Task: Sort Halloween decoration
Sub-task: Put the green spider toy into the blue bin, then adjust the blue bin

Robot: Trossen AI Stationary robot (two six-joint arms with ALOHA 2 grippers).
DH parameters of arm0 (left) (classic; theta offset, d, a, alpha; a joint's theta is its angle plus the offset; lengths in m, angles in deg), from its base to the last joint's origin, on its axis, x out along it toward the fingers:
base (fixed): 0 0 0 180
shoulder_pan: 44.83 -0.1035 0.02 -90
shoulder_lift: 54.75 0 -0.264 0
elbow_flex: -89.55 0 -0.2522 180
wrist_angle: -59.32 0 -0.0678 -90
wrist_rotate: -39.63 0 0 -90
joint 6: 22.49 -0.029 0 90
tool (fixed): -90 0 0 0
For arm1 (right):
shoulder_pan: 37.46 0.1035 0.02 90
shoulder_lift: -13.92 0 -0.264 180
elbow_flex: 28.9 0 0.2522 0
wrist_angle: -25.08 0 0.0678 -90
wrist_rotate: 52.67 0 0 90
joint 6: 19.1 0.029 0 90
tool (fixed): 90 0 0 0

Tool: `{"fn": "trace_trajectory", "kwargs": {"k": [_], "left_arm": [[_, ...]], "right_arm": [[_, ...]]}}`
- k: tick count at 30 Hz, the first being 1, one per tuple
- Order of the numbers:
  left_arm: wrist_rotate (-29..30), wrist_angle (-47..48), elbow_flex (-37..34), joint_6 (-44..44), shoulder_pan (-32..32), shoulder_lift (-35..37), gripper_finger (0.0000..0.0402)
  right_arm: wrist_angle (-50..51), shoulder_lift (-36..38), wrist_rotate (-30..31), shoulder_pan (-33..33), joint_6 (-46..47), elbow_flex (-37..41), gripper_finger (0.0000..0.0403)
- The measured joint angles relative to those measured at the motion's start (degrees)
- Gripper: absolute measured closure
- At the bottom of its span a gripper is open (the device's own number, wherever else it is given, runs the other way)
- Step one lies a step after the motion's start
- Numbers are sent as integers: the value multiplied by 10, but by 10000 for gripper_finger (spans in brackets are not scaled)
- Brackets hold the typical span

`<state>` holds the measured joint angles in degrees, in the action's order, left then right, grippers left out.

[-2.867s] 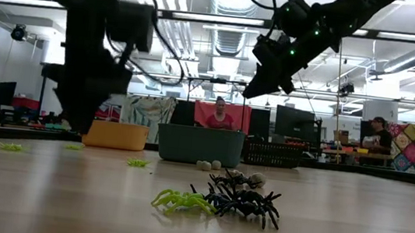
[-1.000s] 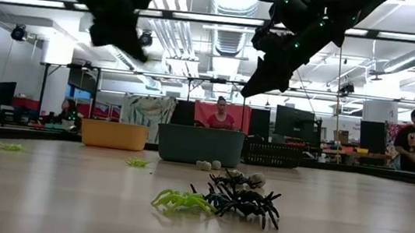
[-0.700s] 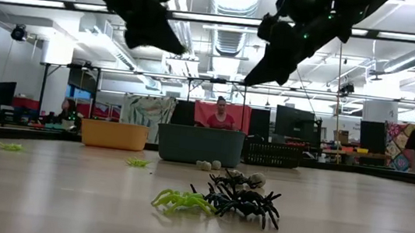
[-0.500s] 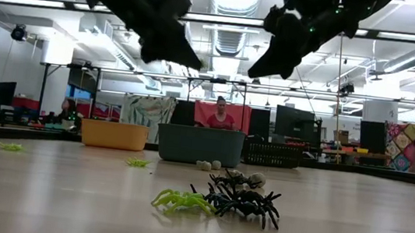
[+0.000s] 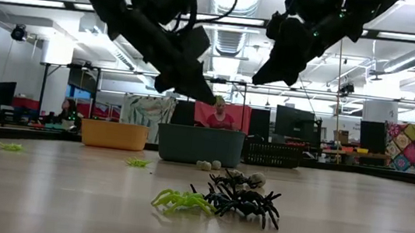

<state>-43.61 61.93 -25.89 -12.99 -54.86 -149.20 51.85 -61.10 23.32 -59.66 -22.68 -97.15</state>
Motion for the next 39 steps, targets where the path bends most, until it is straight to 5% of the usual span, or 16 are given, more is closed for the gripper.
{"fn": "trace_trajectory", "kwargs": {"k": [18,32,39], "left_arm": [[2,-29,2,1,-3,-35,398],[-1,-7,2,-1,-3,-30,304],[-156,57,2,-76,1,-6,299]], "right_arm": [[-22,3,1,23,23,9,333],[-30,9,0,50,25,9,340],[-24,30,0,57,30,9,340]]}}
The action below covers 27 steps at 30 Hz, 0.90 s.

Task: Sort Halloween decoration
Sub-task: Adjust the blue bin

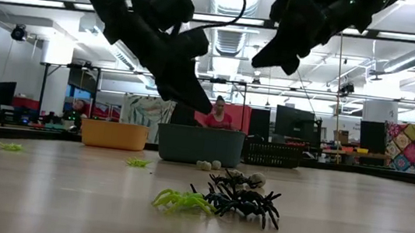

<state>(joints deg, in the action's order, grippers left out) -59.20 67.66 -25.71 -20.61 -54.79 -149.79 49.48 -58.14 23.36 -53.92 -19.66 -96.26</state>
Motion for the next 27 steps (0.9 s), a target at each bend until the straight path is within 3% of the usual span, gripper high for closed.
{"fn": "trace_trajectory", "kwargs": {"k": [4,8,27], "left_arm": [[-69,8,0,-49,10,1,299],[-72,16,0,-82,32,0,299],[14,24,7,-135,108,-4,299]], "right_arm": [[5,30,0,11,10,0,339],[16,61,0,29,21,0,339],[7,81,5,94,30,0,339]]}}
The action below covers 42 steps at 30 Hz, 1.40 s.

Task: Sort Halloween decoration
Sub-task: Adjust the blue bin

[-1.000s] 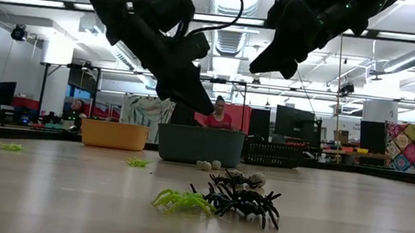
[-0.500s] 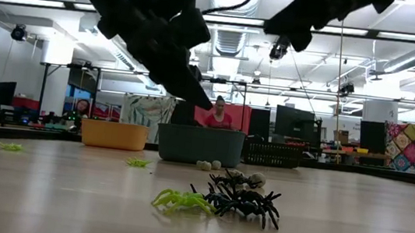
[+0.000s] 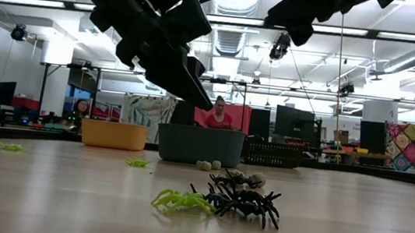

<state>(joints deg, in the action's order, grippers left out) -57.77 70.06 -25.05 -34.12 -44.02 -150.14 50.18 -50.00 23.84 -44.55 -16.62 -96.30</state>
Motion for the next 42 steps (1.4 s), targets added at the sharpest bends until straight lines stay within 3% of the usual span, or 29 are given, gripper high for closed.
{"fn": "trace_trajectory", "kwargs": {"k": [13,20,26,42], "left_arm": [[20,-14,0,57,6,-3,299],[27,-46,-1,66,10,-65,299],[84,-49,0,81,10,-114,299],[85,-60,0,82,10,-128,299]], "right_arm": [[-1,0,1,10,1,0,339],[-2,0,2,11,5,2,339],[-2,0,2,12,5,3,339],[-1,0,1,12,4,5,339]]}}
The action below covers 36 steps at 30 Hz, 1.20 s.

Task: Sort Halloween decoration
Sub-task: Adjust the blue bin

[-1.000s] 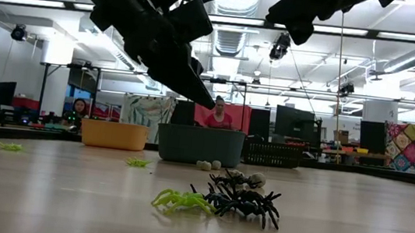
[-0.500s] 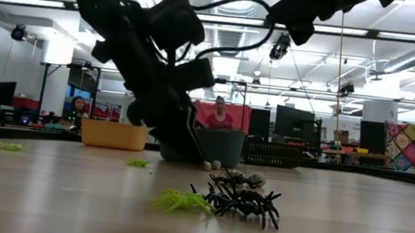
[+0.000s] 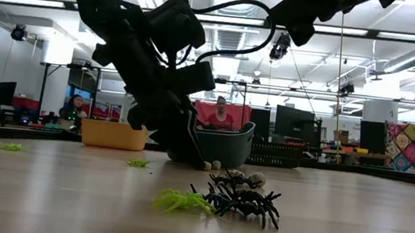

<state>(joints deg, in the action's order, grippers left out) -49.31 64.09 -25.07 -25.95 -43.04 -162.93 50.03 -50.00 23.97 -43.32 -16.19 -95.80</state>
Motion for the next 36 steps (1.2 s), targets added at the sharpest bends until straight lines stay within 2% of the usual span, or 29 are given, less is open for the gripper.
{"fn": "trace_trajectory", "kwargs": {"k": [10,14,24,28,32,36], "left_arm": [[0,0,2,12,0,2,299],[0,0,13,16,0,2,299],[-1,6,30,14,-1,5,299],[-1,38,30,10,-1,15,299],[-1,72,30,6,-1,44,299],[-1,93,30,-13,-1,79,299]], "right_arm": [[0,0,0,0,2,0,339],[3,0,34,0,18,4,339],[4,0,45,0,43,38,339],[-2,-3,45,0,51,59,339],[-29,-25,45,0,66,76,339],[-43,-83,45,0,65,78,339]]}}
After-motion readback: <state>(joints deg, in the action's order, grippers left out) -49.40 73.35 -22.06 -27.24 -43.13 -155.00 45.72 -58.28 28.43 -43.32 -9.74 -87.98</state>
